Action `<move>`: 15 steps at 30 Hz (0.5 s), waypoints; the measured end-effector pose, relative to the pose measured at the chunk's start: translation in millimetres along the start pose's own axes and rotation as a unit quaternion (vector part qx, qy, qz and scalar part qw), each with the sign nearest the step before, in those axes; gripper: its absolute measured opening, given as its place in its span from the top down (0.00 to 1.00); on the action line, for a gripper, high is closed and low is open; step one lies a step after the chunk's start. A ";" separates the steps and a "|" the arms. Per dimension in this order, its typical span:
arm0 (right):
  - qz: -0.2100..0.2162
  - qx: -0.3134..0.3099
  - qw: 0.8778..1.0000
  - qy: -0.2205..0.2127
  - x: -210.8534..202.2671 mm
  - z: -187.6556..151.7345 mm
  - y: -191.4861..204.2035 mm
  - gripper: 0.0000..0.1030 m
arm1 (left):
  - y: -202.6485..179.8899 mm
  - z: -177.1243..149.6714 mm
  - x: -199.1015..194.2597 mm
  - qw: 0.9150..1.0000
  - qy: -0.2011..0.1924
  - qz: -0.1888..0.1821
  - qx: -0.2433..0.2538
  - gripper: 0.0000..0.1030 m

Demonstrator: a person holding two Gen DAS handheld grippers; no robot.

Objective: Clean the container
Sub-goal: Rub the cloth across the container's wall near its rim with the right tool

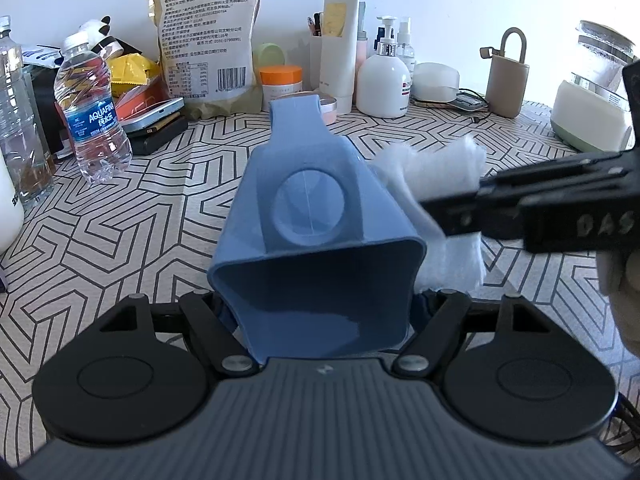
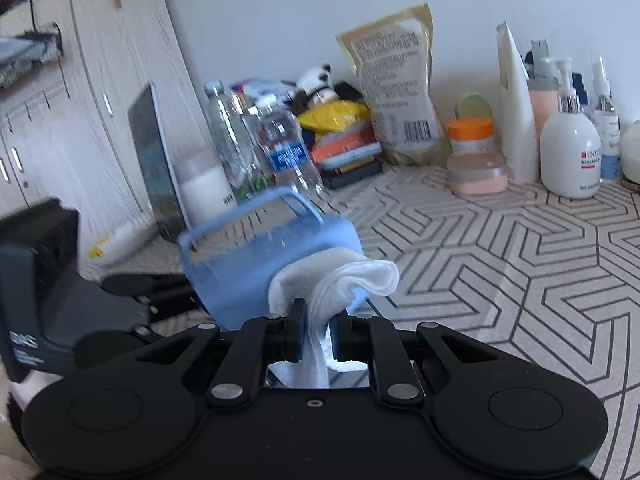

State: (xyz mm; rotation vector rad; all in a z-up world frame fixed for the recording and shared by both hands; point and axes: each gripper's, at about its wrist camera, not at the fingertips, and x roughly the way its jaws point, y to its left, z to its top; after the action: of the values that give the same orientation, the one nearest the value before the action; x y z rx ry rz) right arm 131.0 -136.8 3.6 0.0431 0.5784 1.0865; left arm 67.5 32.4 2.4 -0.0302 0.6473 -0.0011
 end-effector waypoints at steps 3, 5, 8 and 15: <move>0.004 -0.003 1.000 -0.006 -0.7 0.5 2.4 0.84 | -0.8 -0.1 0.3 1.000 0.001 0.002 0.003 0.27; 0.002 -0.003 1.000 -0.002 3.0 -0.2 3.1 0.83 | 0.4 -0.2 0.2 1.000 0.001 0.005 -0.001 0.27; -0.018 -0.009 0.999 0.026 13.1 -3.0 3.1 0.84 | 0.4 -0.4 0.1 1.000 0.001 0.007 -0.001 0.27; -0.022 -0.004 0.999 0.030 13.5 -3.2 1.9 0.84 | 0.0 -0.4 0.1 1.000 0.001 0.006 0.000 0.27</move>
State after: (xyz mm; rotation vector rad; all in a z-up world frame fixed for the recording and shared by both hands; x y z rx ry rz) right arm 132.5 -125.2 -4.2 -0.0084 0.6264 1.0508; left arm 67.3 32.3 2.1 -0.0258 0.6491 0.0103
